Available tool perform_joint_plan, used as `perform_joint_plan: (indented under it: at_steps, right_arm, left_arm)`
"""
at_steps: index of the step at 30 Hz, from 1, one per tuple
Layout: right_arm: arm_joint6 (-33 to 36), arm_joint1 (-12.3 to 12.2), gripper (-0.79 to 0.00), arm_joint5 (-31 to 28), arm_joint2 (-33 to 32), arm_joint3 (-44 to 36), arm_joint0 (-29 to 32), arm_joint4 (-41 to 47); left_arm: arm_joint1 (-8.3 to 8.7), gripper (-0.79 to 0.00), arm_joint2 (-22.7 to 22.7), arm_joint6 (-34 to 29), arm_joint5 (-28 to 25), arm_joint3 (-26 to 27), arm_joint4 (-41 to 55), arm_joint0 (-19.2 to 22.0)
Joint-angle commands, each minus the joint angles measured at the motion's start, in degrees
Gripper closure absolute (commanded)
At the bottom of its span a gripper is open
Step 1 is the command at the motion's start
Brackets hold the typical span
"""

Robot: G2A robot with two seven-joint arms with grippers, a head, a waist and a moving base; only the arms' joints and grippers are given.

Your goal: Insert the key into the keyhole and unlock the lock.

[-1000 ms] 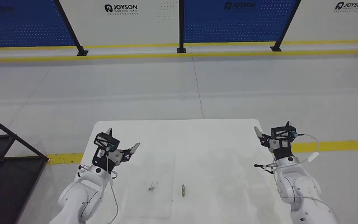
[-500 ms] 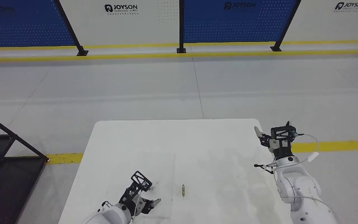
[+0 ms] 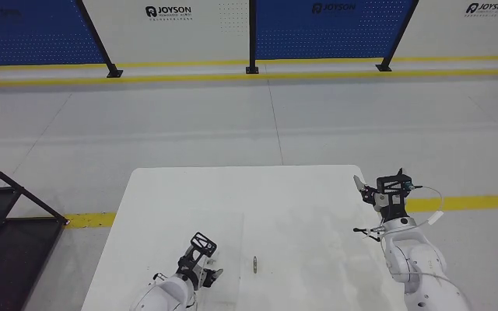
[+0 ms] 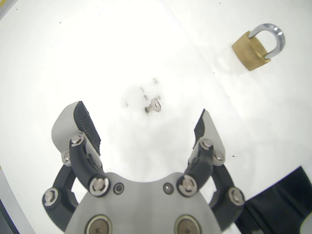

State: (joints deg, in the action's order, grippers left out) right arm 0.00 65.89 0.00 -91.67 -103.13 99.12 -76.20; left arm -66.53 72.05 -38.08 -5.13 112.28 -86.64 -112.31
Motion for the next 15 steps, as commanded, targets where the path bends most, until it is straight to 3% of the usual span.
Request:
perform_joint_plan:
  at_steps: [1,5,10,14,15]
  right_arm:
    - [0.0,0.0,-0.785,0.0,0.0,0.0,0.0,0.0]
    - [0.0,0.0,-0.785,0.0,0.0,0.0,0.0,0.0]
    - [0.0,0.0,-0.785,0.0,0.0,0.0,0.0,0.0]
    - [0.0,0.0,-0.785,0.0,0.0,0.0,0.0,0.0]
    - [0.0,0.0,-0.785,0.0,0.0,0.0,0.0,0.0]
  left_arm:
    - [-0.09,-0.739,-0.6,-0.3,0.2,-0.9,-0.2,0.9]
    - [-0.27,-0.677,-1.9,-0.8,0.7,-2.3,-0.7,2.3]
    - [-0.47,-0.665,-3.0,-1.1,1.4,-3.5,-0.8,3.5]
    - [-0.56,-0.591,-3.7,-1.3,1.6,-4.3,-1.4,4.1]
    - [-0.57,-0.536,-3.9,-1.4,1.6,-4.5,-1.5,4.1]
